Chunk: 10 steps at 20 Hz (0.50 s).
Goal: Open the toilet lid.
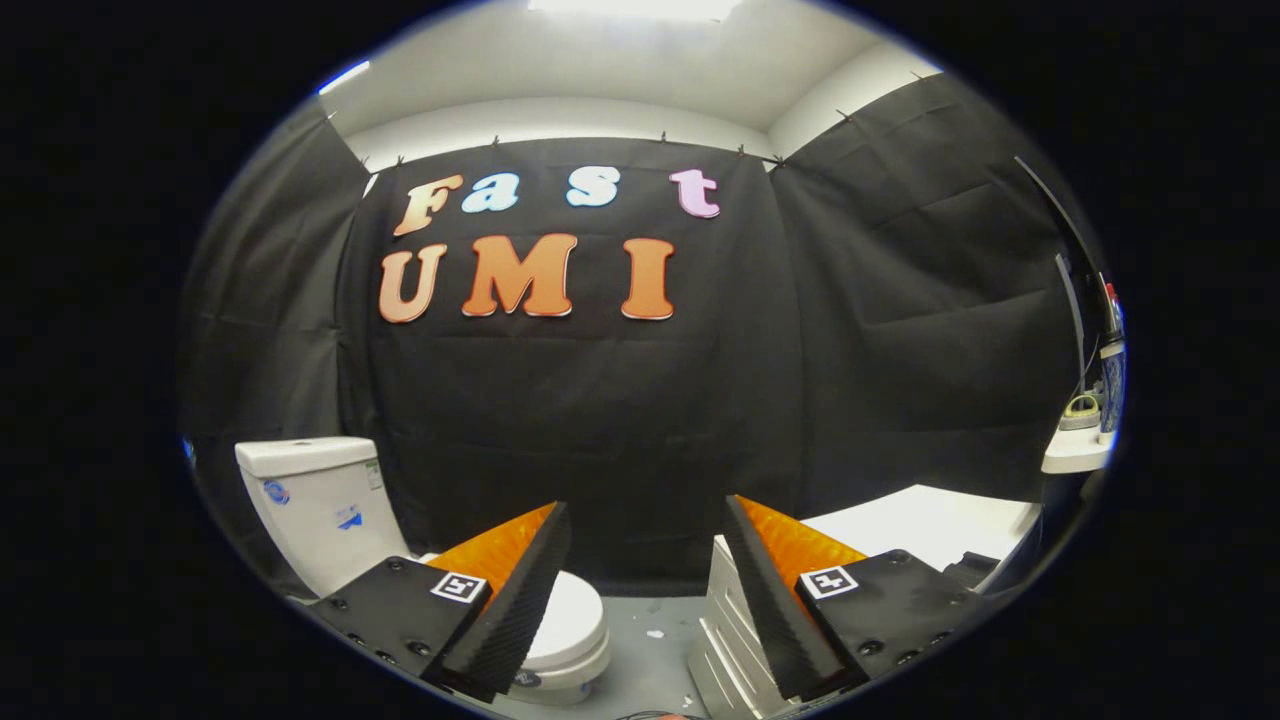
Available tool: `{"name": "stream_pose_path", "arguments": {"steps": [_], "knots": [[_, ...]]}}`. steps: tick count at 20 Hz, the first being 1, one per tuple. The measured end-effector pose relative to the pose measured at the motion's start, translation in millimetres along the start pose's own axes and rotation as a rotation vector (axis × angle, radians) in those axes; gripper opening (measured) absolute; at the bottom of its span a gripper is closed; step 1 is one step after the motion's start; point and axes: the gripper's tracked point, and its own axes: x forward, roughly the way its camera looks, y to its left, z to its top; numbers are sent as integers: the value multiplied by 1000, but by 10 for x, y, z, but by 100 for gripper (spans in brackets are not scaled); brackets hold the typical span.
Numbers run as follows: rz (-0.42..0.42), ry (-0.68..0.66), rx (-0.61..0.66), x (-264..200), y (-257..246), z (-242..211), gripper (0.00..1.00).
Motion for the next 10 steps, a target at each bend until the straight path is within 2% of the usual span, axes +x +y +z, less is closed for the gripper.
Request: {"name": "stream_pose_path", "arguments": {"steps": [3, 6, 8, 10], "knots": [[35, -64, 42, 458, 135, 304, 98], [78, -54, 100, 844, 401, 247, 98], [123, -17, 223, 959, 704, 23, 98], [172, 59, 352, 968, 1046, -405, 98]]}}
